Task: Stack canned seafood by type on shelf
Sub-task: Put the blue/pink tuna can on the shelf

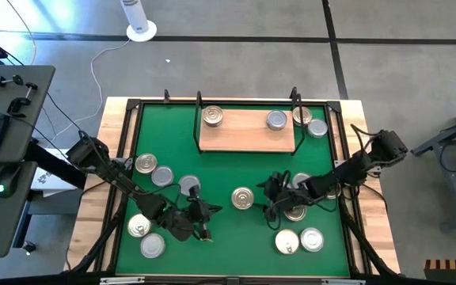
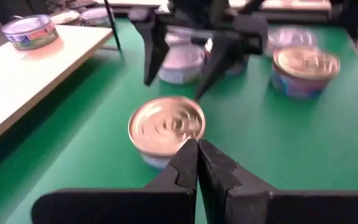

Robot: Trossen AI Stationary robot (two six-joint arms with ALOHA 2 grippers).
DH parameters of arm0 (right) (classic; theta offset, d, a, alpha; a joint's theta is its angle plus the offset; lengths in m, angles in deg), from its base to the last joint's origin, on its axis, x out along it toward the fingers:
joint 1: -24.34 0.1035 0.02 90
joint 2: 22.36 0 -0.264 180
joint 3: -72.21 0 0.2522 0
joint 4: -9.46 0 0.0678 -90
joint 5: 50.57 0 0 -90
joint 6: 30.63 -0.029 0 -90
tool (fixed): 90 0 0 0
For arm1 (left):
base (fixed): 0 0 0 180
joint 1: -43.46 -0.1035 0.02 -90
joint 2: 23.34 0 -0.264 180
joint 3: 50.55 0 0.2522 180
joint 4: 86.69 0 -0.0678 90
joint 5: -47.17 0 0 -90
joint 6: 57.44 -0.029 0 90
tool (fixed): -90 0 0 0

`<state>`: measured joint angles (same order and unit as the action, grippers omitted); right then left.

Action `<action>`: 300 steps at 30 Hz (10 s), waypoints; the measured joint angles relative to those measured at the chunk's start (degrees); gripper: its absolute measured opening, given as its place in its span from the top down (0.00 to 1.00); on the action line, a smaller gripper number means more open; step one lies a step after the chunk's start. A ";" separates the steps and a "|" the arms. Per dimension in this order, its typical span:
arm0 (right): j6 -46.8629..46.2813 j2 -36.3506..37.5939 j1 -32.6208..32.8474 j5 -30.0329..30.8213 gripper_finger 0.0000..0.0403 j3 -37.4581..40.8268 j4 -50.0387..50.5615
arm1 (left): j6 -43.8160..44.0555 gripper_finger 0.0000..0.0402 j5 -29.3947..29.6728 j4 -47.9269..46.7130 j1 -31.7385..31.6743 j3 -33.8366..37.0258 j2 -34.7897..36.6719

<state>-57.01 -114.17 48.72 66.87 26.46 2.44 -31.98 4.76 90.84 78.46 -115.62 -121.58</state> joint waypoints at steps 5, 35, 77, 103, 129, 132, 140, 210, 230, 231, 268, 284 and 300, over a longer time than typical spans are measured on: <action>2.00 -3.37 0.04 -0.44 0.13 -1.50 0.32 | -2.89 1.00 -2.90 -0.57 -0.91 0.00 0.00; 15.66 -11.34 -4.14 -16.94 0.13 -21.02 13.82 | -6.11 1.00 -14.43 11.72 -5.22 13.22 2.41; 14.90 -21.88 -4.81 -17.05 0.01 -17.35 -12.03 | 5.44 1.00 -13.20 16.06 -5.11 13.27 -4.37; 14.26 -20.97 -3.55 -7.69 0.14 -17.70 -8.18 | 8.67 1.00 -13.10 0.00 -3.03 13.07 6.37; 17.87 -16.22 -9.10 -21.75 0.10 -17.55 -1.03 | 10.89 1.00 -10.98 7.05 -3.40 13.22 -1.29; 17.93 -18.05 -9.14 -21.38 0.10 -17.51 -3.85 | 10.91 1.00 -11.08 7.16 -4.23 13.25 -1.29; 17.01 -22.44 -9.01 -19.35 0.10 -17.20 -12.22 | 9.26 1.00 -11.35 6.82 -5.85 13.37 -1.25; 21.32 -22.66 -7.55 -13.42 0.10 -15.69 -15.86 | 9.55 1.00 -13.29 10.15 -5.67 13.24 -3.77; 14.21 -23.21 -7.12 -14.13 0.10 -16.26 -13.79 | 5.58 1.00 -21.71 11.05 -6.13 8.33 -5.44; 13.90 -23.25 -6.70 -13.91 0.10 -16.24 -12.94 | 6.42 1.00 -21.78 8.81 -5.60 8.03 -4.63; 14.70 -22.12 -5.36 -11.83 0.10 -15.60 -15.29 | 5.29 1.00 -11.99 16.39 -10.09 7.92 -12.30; 26.42 -23.87 -7.44 -14.95 0.10 -15.59 -18.73 | -0.09 1.00 -11.61 16.63 -10.74 8.00 -12.52; 19.56 -23.91 -10.96 -20.04 0.02 -15.82 -20.45 | -1.07 1.00 -13.19 17.56 -13.28 8.13 -12.87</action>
<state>-37.45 -138.08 37.76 46.83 10.64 -18.01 -33.05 -8.44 108.41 65.18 -107.48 -134.45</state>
